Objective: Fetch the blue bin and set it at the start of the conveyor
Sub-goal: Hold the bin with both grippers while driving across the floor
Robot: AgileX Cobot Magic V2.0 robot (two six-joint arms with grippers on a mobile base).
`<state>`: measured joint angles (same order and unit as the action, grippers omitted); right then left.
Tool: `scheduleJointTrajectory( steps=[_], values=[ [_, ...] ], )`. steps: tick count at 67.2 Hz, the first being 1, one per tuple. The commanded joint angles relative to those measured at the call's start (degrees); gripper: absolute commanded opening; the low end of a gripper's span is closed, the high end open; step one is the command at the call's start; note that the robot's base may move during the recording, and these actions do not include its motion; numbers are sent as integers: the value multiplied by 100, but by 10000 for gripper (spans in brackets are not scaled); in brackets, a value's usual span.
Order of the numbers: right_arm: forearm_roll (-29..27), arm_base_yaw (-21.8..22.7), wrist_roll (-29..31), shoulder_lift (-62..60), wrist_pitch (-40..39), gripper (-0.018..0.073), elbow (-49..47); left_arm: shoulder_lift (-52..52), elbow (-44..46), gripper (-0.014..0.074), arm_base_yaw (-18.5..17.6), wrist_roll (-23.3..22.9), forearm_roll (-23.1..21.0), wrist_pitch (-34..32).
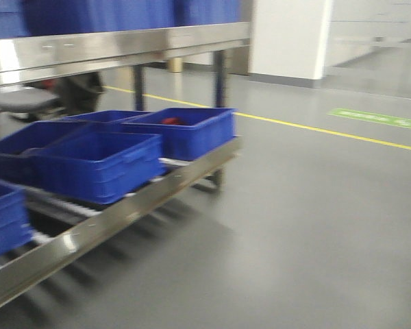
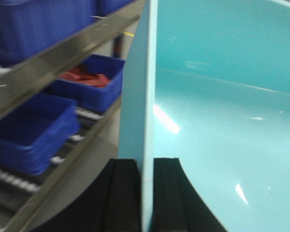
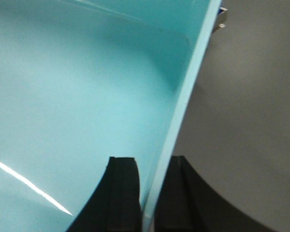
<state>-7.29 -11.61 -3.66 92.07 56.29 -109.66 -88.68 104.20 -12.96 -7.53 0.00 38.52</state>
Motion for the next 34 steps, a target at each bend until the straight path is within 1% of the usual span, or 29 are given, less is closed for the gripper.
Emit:
scheduleJointTrajectory(
  steps=[1, 34],
  values=[
    [62, 4, 179, -71, -146, -153, -58, 92, 48, -111, -3, -31, -78, -366],
    [62, 4, 179, -71, -146, -153, -58, 92, 48, -111, -3, -31, -78, -366]
  ],
)
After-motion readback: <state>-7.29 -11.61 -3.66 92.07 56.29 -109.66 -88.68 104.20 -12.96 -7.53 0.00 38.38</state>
